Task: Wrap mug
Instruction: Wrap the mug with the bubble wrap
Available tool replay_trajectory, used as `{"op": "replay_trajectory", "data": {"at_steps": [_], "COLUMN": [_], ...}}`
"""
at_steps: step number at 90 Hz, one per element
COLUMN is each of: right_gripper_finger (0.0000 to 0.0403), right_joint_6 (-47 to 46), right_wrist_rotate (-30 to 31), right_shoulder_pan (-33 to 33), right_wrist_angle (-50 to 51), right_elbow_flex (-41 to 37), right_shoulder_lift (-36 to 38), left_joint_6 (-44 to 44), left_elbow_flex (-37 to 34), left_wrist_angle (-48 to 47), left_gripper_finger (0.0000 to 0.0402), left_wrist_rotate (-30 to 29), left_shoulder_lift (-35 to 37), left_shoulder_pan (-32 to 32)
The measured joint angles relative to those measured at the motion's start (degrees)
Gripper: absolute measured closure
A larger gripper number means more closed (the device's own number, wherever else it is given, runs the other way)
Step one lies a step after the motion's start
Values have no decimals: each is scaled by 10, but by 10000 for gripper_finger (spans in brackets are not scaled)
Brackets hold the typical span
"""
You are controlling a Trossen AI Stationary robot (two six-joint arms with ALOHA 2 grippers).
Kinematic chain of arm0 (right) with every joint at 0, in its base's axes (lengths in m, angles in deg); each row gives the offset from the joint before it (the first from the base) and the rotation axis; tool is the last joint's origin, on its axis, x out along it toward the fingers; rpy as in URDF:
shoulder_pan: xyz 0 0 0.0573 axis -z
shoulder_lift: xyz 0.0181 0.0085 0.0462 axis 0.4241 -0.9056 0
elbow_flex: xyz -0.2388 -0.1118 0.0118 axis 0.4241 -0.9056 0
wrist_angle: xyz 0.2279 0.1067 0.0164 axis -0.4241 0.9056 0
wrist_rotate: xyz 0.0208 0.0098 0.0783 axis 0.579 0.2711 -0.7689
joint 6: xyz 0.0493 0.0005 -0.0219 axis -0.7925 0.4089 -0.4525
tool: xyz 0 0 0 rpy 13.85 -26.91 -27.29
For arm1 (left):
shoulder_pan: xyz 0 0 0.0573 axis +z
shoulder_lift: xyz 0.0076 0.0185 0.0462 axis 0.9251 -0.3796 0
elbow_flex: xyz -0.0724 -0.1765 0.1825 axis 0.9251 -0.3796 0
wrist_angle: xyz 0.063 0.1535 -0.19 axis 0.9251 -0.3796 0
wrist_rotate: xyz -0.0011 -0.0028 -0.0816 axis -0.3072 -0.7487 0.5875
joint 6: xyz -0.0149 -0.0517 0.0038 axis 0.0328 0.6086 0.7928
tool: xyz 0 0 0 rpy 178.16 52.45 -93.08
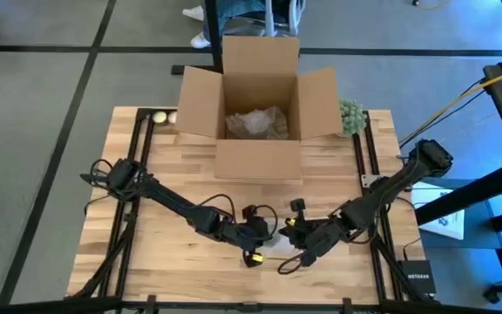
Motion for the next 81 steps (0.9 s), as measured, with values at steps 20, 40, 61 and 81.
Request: {"op": "replay_trajectory", "data": {"at_steps": [20, 40, 61, 81], "right_gripper_finger": [402, 402, 402, 402], "right_joint_6": [-74, -13, 36, 40], "right_wrist_rotate": [-37, -24, -34, -52], "right_shoulder_pan": [-8, 2, 38, 58], "right_wrist_angle": [18, -185, -236, -251], "right_elbow_flex": [-67, -96, -96, -96], "right_shoulder_lift": [-1, -1, -1, -16], "left_joint_6": [0, 0, 1, 1], "left_elbow_flex": [0, 0, -1, -1], "left_wrist_angle": [7, 4, 4, 5], "left_gripper_finger": [402, 402, 402, 402], "left_wrist_rotate": [0, 0, 0, 0], "left_shoulder_lift": [0, 0, 0, 0], "left_shoulder_pan": [0, 0, 0, 0]}}
